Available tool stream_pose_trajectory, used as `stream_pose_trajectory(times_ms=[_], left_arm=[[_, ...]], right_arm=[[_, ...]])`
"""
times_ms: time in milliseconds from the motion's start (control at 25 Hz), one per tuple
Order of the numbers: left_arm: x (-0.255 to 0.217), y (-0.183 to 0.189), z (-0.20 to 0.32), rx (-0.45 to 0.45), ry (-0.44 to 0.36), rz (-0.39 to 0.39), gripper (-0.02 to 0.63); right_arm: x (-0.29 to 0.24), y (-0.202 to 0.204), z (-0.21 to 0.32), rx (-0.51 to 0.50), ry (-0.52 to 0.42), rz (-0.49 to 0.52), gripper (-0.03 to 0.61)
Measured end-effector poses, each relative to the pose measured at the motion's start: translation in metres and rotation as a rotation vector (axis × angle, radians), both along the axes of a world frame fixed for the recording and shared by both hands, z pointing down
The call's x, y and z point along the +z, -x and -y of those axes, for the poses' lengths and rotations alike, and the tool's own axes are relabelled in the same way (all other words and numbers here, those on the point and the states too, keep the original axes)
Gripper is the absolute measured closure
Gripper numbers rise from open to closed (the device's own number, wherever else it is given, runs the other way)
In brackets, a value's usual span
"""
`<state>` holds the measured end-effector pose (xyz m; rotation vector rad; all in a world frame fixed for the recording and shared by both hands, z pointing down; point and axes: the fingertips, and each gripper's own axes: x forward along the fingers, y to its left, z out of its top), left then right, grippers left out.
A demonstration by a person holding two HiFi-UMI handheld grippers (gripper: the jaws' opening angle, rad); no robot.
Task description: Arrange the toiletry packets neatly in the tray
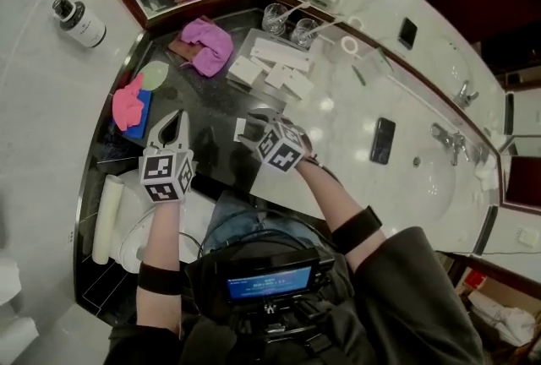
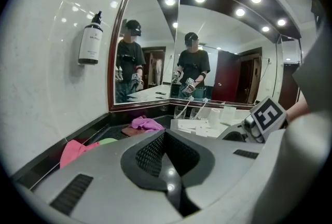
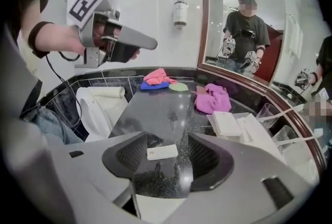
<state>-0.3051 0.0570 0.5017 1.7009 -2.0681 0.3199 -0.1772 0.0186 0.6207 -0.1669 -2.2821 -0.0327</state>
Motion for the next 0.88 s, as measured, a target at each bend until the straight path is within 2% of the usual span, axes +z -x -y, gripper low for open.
stream_pose_trajectory(times_ms=[160,440,880], left_arm=[[-0.006,-0.014,0.009,0.036,0.002,0.011,0.614],[-0.014,-0.04,0.02,0.105,0.013,0.038,0.614],[-0.029,-0.068,0.031,0.167,0.011,0.061,0.614]], right_arm=[[-0.04,-0.021,0.022,0.111,-0.007,0.089,0.433],[-0.099,-0.076,0.06,0.309,-0.038,0.218,0.55],[-0.107,-0.164,0.078,0.605,0.097,0.342,0.563]])
